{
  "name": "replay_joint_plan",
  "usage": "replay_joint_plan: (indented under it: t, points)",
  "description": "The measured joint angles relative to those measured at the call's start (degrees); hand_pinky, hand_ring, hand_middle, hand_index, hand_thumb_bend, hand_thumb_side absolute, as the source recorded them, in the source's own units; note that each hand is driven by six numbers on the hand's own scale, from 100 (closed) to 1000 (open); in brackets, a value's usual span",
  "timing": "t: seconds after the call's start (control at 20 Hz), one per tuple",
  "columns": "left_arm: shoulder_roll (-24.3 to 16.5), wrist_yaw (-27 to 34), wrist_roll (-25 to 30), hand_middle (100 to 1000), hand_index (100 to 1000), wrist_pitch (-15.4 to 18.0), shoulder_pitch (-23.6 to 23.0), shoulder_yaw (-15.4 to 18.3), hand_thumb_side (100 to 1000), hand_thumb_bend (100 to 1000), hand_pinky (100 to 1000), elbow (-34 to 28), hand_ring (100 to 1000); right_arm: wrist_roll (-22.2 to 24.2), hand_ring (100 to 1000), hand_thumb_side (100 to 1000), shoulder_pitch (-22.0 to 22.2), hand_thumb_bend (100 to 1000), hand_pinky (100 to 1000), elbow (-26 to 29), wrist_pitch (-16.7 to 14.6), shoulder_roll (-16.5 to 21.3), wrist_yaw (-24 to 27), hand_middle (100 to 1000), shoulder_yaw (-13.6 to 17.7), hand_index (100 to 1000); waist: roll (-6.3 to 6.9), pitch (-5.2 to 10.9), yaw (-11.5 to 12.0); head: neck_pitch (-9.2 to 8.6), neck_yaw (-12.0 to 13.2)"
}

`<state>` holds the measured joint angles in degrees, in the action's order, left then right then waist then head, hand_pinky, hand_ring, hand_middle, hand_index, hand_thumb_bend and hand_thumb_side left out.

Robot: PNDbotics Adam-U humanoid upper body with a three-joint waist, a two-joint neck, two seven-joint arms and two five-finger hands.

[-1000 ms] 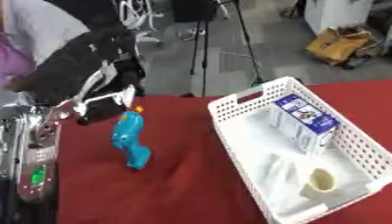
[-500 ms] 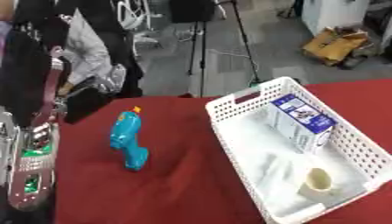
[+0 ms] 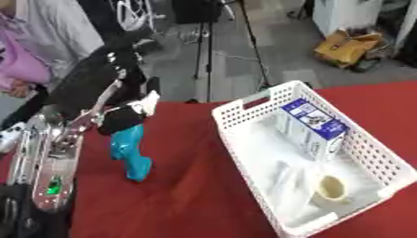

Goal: Pick up objects on the table and place them in the box.

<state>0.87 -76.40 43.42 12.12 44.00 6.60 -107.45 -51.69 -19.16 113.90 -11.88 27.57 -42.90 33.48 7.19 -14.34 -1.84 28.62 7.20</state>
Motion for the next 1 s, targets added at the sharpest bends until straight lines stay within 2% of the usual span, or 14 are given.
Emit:
replay_joint_plan:
  t: [0.1,0.15,0.2,0.3,0.5,0.6,0.75,0.85,0.9,0.95,1.0]
  points:
    - [0.3,0.7,5.0,1000,1000,-0.8,0.4,0.0,770,100,895,-0.8,995,0.0,546,510,0.0,100,684,0.0,0.0,0.0,0.1,431,0.0,450,-0.04,0.03,-0.1,-0.04,-0.1]
    - [0.4,1.0,6.3,1000,1000,-1.0,0.5,0.0,834,100,899,-0.8,1000,0.0,547,534,0.0,100,684,0.0,0.0,0.0,0.1,431,0.0,450,-0.06,0.03,-0.2,-0.07,-0.2]
    - [0.5,1.5,7.0,1000,1000,-1.1,0.5,0.0,834,100,899,-0.8,1000,0.0,547,534,0.0,100,684,0.0,0.0,0.0,0.1,431,0.0,450,-0.09,0.03,-0.1,-0.15,-0.2]
    - [0.6,3.4,7.7,1000,1000,-1.3,0.5,0.0,838,100,923,-0.6,1000,0.0,547,534,0.0,100,684,0.0,0.0,0.0,0.2,431,0.0,450,-0.17,0.03,0.0,-0.27,-0.5]
    - [0.7,7.1,8.3,1000,1000,-2.4,0.1,0.8,875,100,896,0.3,1000,0.0,547,535,0.0,100,684,0.0,0.0,0.0,0.2,431,0.0,449,-0.28,0.03,0.3,-0.44,-1.0]
    - [0.7,6.5,8.4,1000,1000,-2.5,0.1,1.1,895,100,861,2.1,996,0.0,546,533,0.0,100,684,0.0,0.0,0.0,0.2,431,0.0,448,-0.3,0.03,0.3,-0.45,-1.2]
    - [0.7,4.0,8.4,1000,1000,-2.5,1.4,2.0,873,100,876,5.5,1000,0.0,546,530,0.0,100,685,0.0,0.0,0.0,0.2,430,0.0,447,-0.35,0.05,0.4,-0.45,-1.6]
    - [0.6,1.6,8.4,1000,1000,-2.6,2.9,3.0,843,100,706,7.8,876,0.0,547,526,0.0,100,685,0.0,0.0,0.0,0.2,430,0.0,446,-0.37,0.26,0.4,-0.45,-2.0]
    - [0.6,0.3,8.5,961,950,-2.7,3.5,3.5,873,100,586,9.0,776,0.0,547,526,0.1,100,686,0.0,0.0,0.0,0.2,430,0.0,446,-0.37,0.39,0.4,-0.45,-2.2]
    - [0.5,-1.2,8.5,961,950,-2.9,4.0,4.0,873,100,586,10.3,776,0.0,547,526,0.1,100,686,0.0,0.0,0.0,0.2,430,0.0,446,-0.37,0.48,0.4,-0.45,-2.3]
    - [0.4,-2.8,8.5,972,1000,-3.3,4.3,4.5,832,100,470,11.4,728,0.0,547,524,0.1,100,687,0.0,0.0,0.0,0.2,430,0.0,444,-0.37,0.51,0.5,-0.45,-2.5]
